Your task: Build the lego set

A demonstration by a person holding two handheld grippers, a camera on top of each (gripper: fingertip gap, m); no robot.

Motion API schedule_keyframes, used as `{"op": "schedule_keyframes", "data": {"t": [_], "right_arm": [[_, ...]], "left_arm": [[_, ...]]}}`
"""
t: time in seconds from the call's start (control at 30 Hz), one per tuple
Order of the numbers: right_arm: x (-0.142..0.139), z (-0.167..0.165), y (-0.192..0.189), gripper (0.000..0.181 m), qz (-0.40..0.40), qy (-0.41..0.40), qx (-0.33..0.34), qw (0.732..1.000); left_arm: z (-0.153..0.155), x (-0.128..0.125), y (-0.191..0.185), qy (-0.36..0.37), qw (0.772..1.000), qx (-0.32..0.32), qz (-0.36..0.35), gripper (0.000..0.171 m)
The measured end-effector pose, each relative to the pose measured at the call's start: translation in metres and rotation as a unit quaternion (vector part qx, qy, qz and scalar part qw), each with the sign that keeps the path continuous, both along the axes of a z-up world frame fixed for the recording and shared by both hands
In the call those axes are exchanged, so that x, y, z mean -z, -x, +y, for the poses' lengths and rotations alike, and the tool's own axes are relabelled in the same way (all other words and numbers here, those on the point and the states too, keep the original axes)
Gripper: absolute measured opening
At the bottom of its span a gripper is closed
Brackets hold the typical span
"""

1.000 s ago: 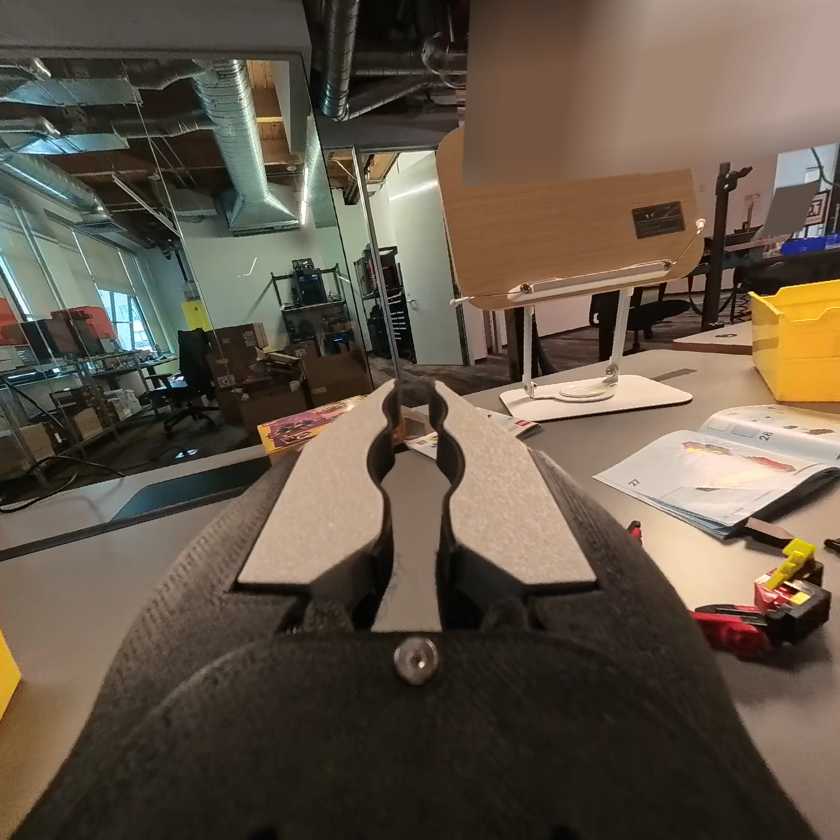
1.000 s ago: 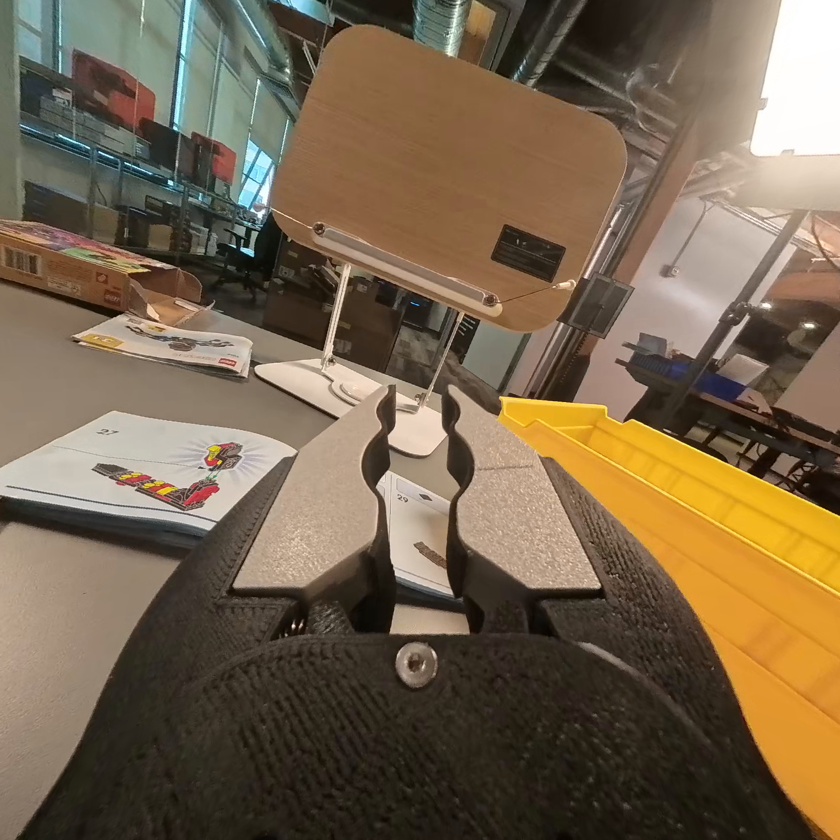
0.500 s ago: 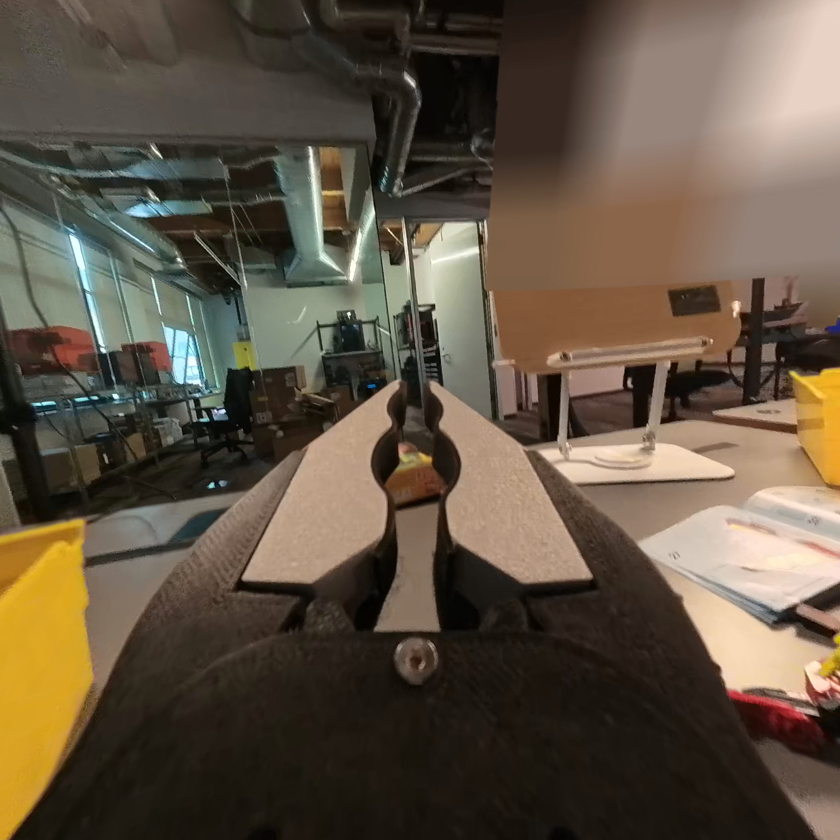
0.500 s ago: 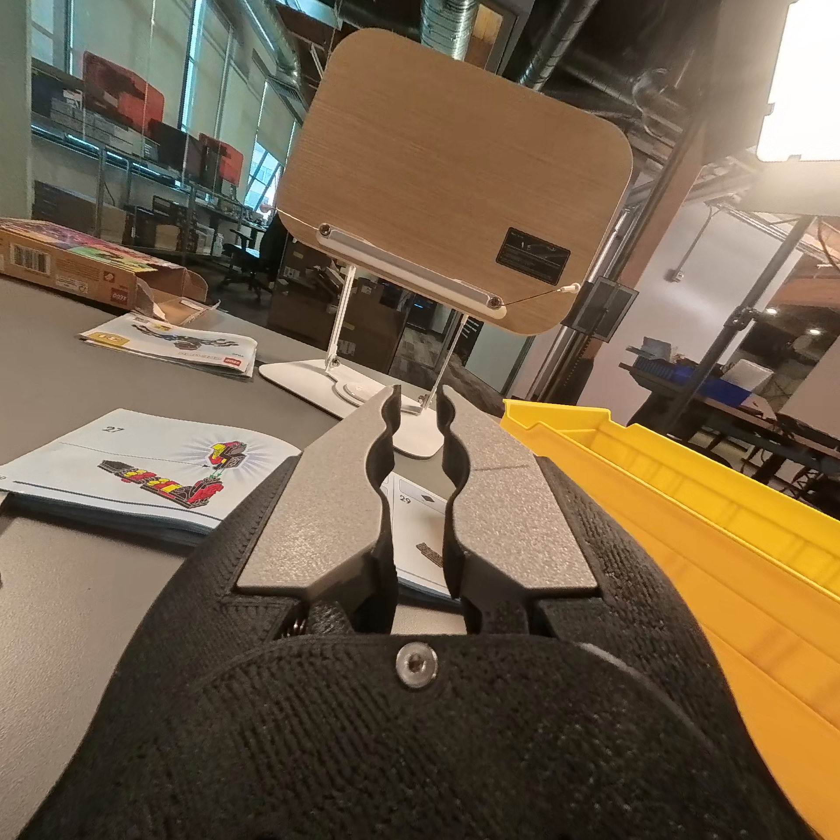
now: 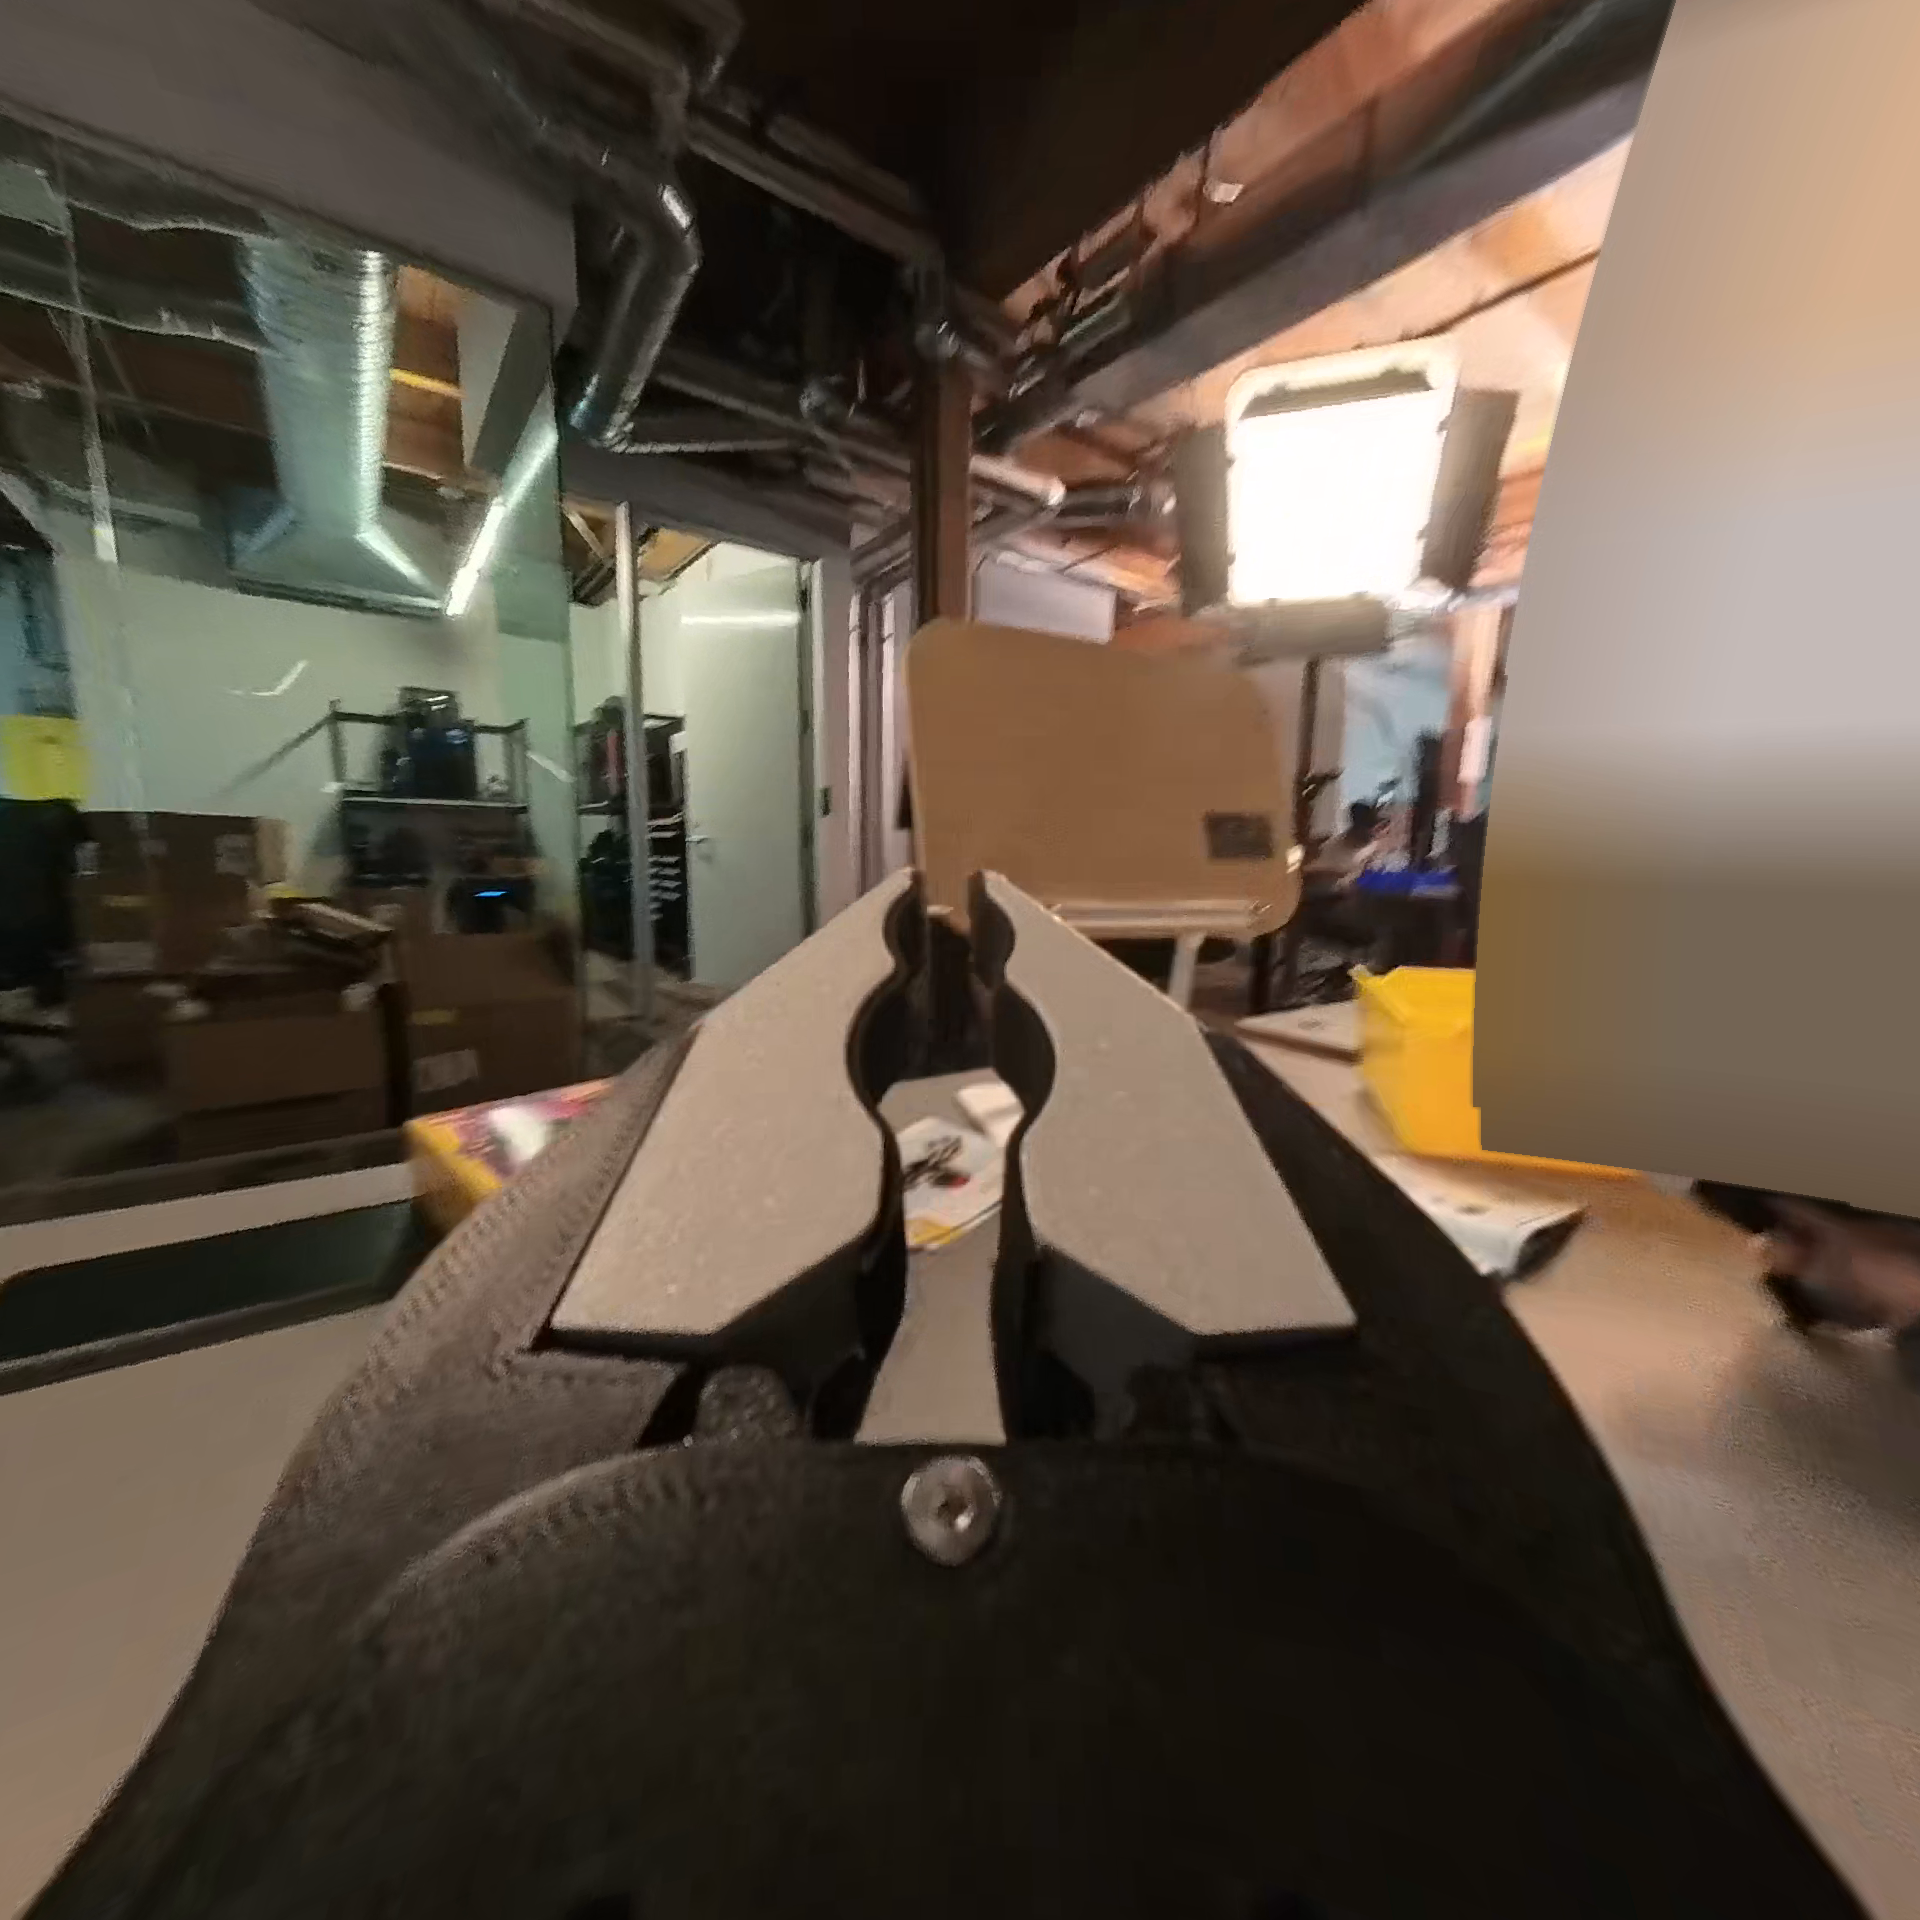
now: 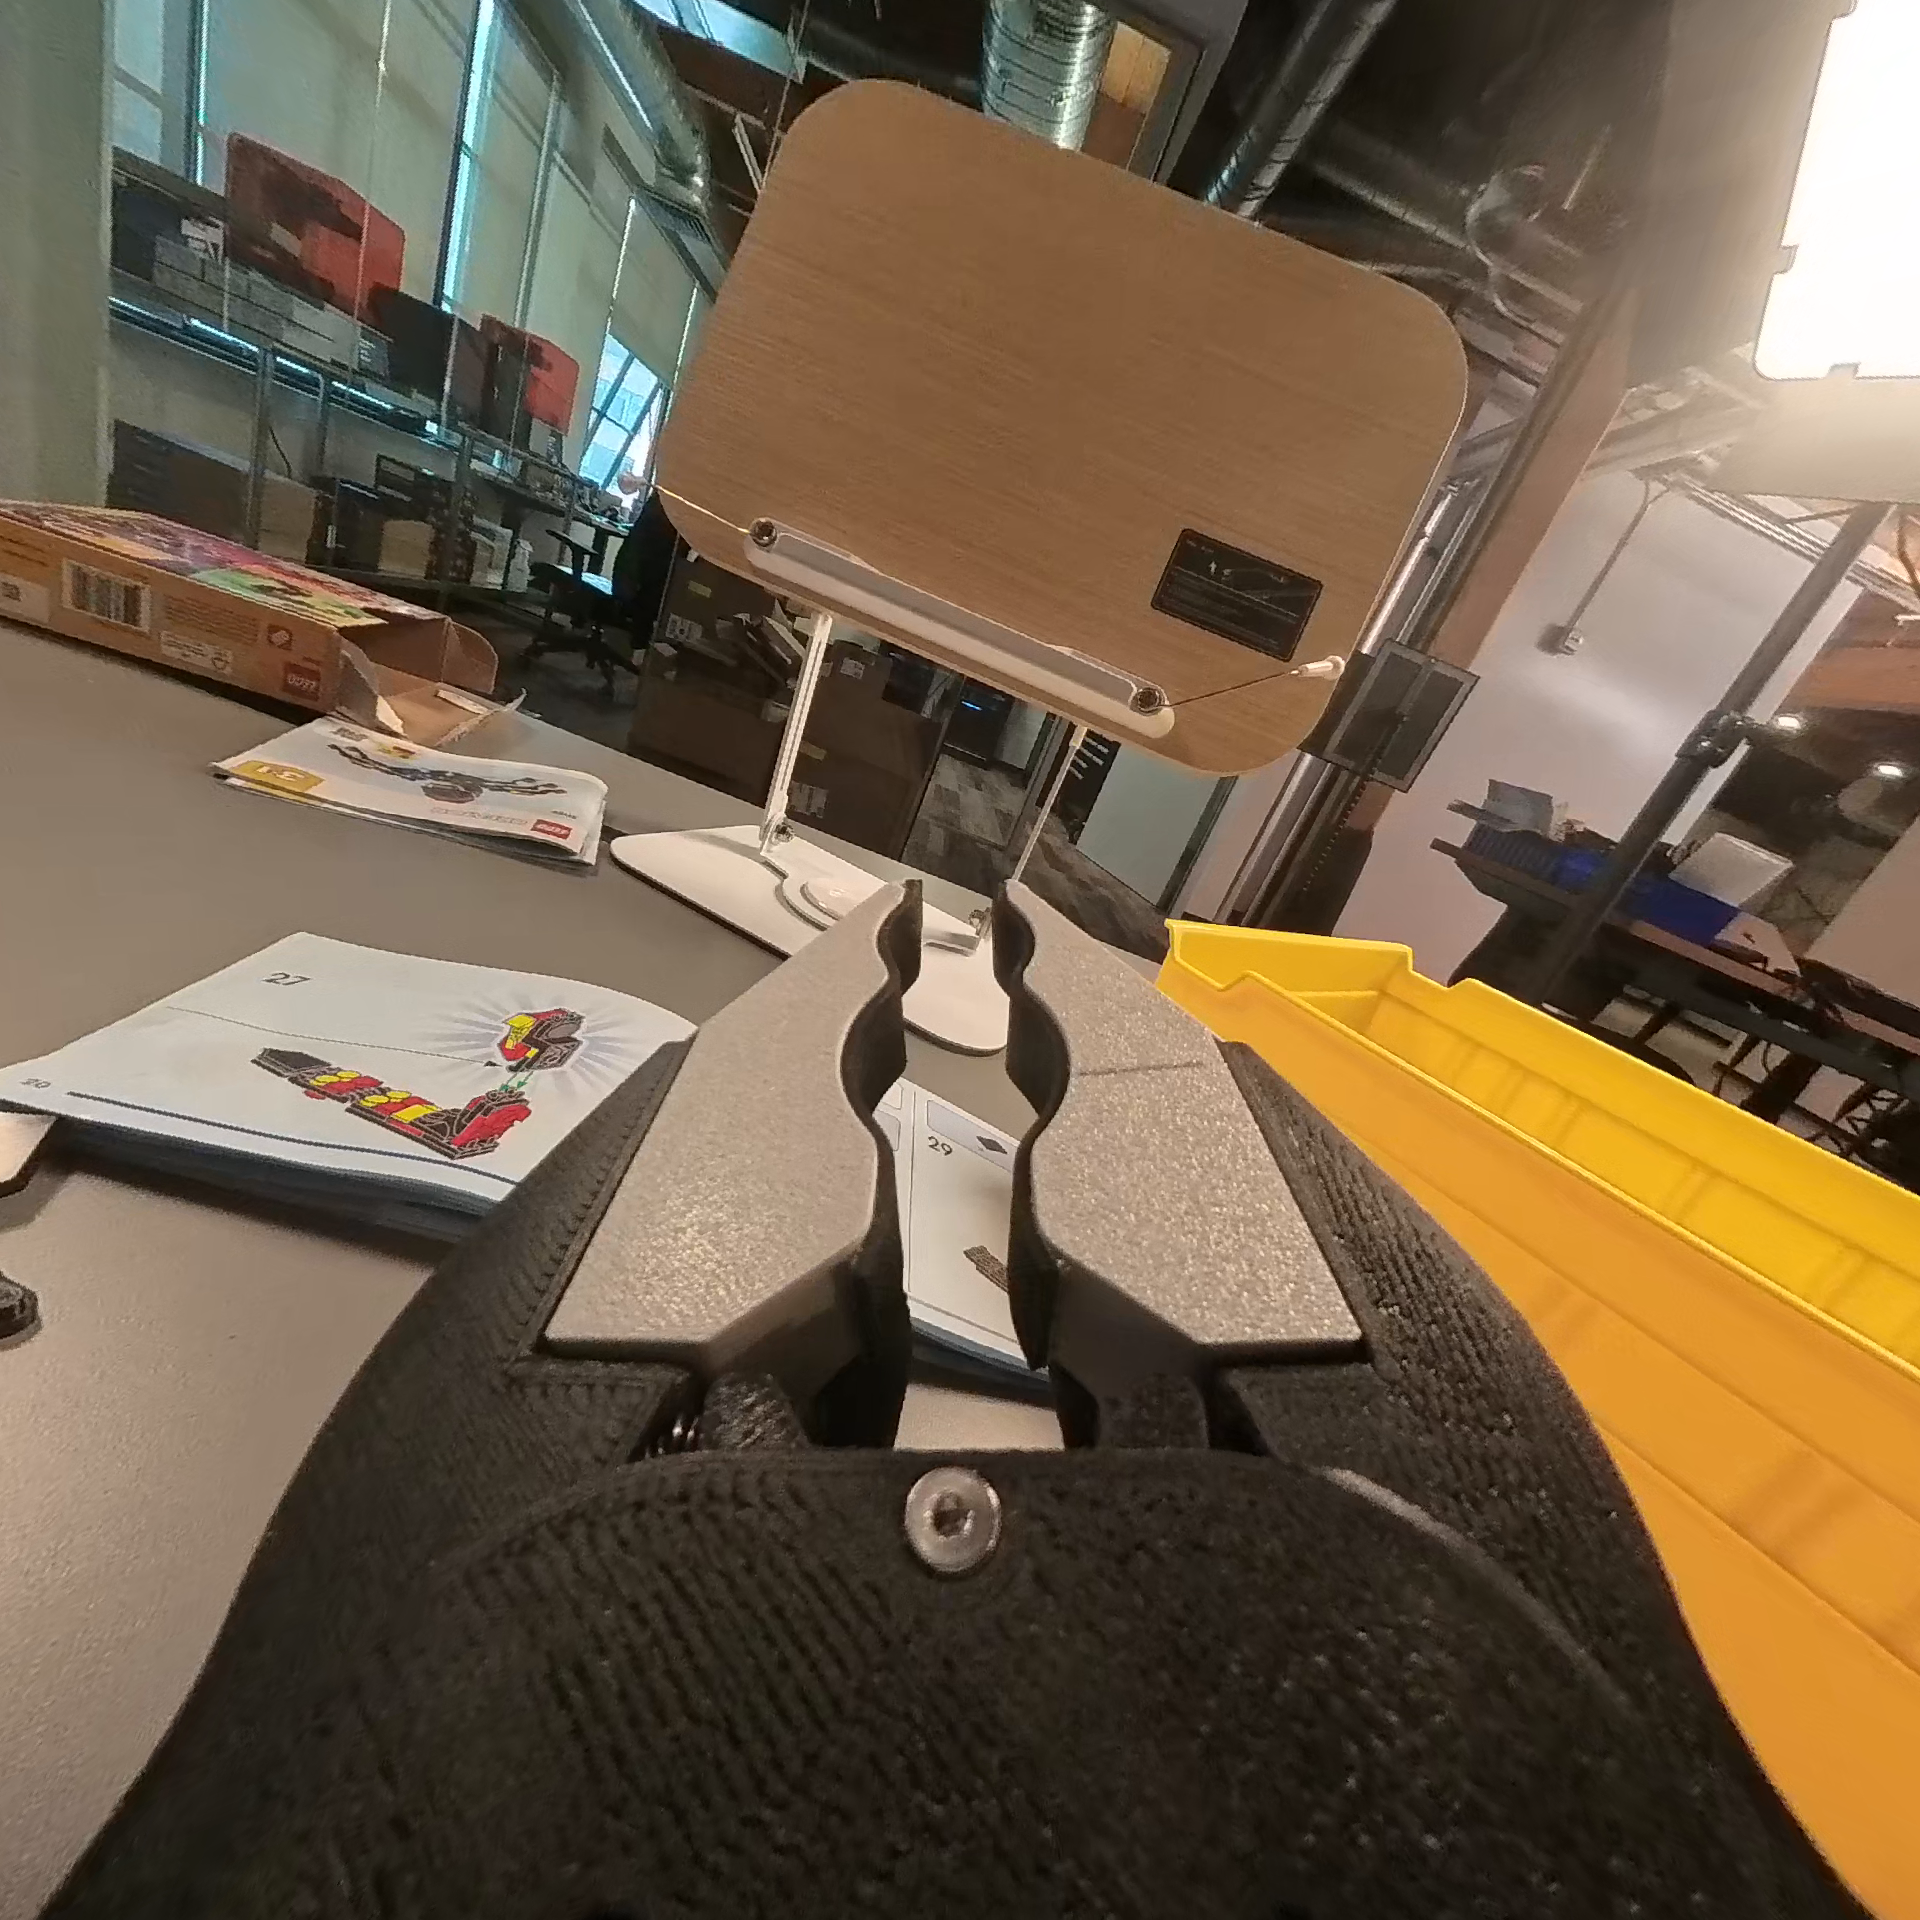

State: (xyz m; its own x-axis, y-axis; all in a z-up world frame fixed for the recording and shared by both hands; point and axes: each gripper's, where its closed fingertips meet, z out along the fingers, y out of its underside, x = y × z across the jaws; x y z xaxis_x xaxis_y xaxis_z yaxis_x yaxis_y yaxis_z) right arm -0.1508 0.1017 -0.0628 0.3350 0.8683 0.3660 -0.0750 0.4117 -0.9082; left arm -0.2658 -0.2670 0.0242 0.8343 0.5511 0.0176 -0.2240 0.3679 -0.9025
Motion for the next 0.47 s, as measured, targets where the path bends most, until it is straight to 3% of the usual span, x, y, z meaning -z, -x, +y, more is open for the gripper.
{"op": "schedule_keyframes", "data": {"t": [0.23,0.47], "right_arm": [[0.0,-0.001,0.0,0.011,-0.002,-0.003,-0.002,1.0],[0.001,-0.002,0.001,0.01,-0.003,-0.005,-0.005,1.0]], "left_arm": [[-0.008,0.039,0.032,0.067,0.983,-0.168,-0.009,0.004],[0.002,0.06,0.038,0.124,0.97,-0.206,0.023,0.002]]}}
